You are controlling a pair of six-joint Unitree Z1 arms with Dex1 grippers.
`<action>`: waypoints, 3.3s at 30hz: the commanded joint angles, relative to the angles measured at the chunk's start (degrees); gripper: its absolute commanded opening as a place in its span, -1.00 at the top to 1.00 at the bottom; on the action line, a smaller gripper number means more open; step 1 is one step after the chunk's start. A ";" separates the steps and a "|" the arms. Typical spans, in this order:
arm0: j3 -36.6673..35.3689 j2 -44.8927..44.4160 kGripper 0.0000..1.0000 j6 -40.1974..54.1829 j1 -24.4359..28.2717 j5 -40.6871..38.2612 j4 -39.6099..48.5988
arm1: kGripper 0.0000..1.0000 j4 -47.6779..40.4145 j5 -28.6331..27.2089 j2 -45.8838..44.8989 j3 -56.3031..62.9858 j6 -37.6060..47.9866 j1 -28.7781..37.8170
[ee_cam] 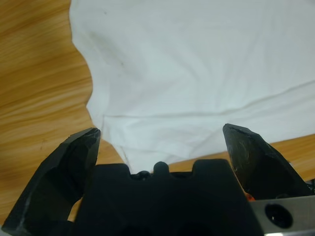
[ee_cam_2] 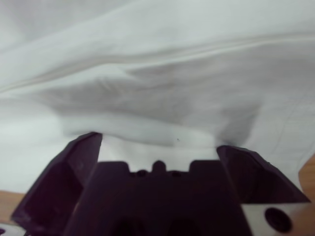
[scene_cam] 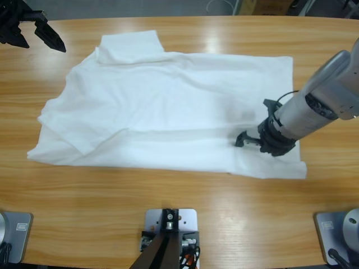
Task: Fold clothes
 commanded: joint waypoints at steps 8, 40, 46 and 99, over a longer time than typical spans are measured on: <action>1.25 -0.83 -0.94 0.86 -0.51 0.71 -0.69 | -1.00 27.54 -11.43 12.02 -13.69 -6.62 8.84; -5.94 17.22 -0.89 2.46 -2.90 -13.35 -3.54 | -0.98 44.41 -5.14 -1.99 -43.20 -32.70 -22.20; -12.67 23.32 -0.81 3.02 2.73 -15.38 -3.15 | -0.98 40.37 -3.80 -1.10 -39.70 -33.81 -23.18; -12.53 28.13 -0.66 -7.77 10.71 -24.15 -26.88 | -0.96 31.81 3.38 6.18 -36.72 -40.56 -27.21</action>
